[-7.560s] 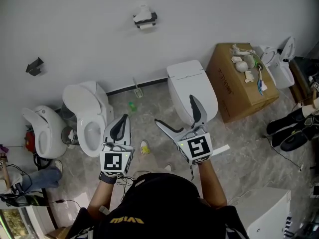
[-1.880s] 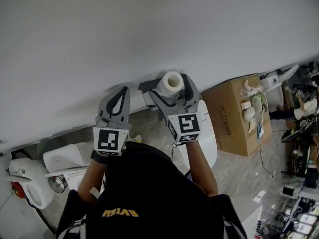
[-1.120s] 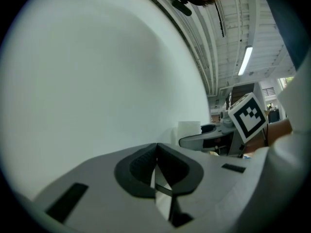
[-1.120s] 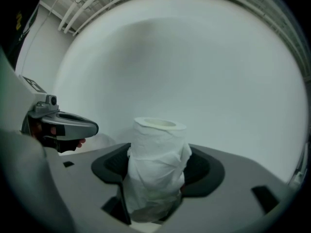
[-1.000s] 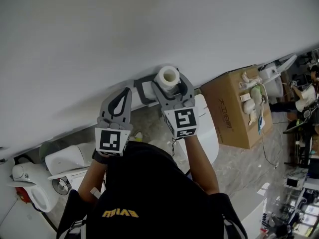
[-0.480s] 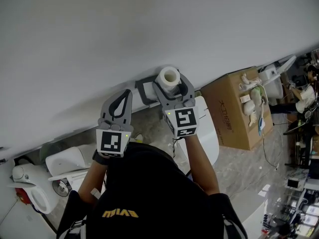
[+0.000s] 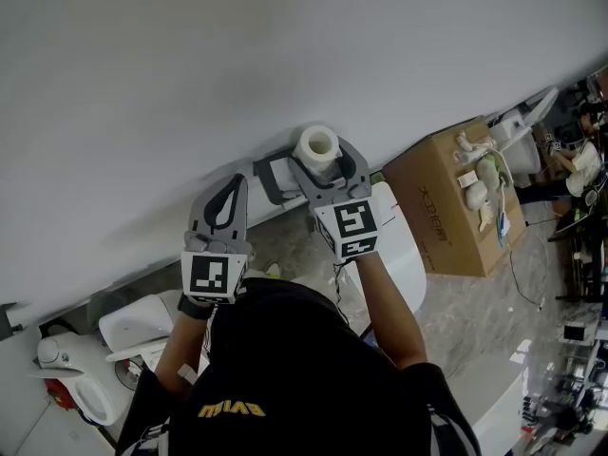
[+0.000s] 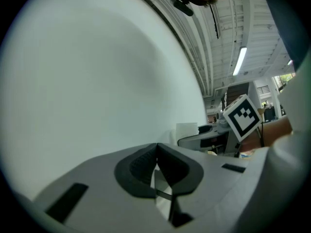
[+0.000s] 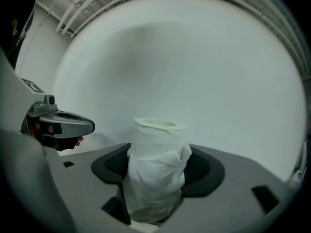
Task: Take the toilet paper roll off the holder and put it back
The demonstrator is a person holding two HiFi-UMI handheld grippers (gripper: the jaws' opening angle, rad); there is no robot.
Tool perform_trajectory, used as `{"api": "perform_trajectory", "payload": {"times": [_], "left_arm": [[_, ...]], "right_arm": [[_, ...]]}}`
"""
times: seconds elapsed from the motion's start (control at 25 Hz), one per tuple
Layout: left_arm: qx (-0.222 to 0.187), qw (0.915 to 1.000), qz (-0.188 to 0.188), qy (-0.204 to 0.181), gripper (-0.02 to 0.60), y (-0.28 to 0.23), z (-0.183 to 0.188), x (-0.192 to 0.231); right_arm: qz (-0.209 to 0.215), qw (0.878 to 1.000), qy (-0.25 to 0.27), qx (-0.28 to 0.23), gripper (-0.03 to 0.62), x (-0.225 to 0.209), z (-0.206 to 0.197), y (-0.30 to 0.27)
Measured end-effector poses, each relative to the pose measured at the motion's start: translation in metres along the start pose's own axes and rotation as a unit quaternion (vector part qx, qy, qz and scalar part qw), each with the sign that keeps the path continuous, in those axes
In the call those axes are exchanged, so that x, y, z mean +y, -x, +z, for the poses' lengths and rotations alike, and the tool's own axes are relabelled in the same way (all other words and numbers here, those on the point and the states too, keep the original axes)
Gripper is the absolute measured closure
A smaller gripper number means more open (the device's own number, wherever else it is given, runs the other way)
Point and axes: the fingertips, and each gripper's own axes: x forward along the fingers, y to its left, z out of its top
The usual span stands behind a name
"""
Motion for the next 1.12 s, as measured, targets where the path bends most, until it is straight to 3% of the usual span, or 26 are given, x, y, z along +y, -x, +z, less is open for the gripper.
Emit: {"api": "perform_trajectory", "payload": {"times": [0.52,0.84,1.12], "left_arm": [[-0.016,0.9993,-0.027,-0.021,0.571,-0.014,0.024,-0.003],[-0.035,0.9971,-0.055,-0.038,0.571,-0.024,0.061,-0.022],[-0.043,0.9970,-0.052,-0.038,0.571,-0.033,0.073,-0.025]], "right_arm": [[0.000,1.000,0.009,-0.021,0.287,-0.012,0.053,0.018],[-0.012,0.999,0.023,-0.039,0.287,-0.035,0.106,0.049],[-0.025,0.997,0.035,-0.071,0.286,-0.062,0.160,0.072]]}}
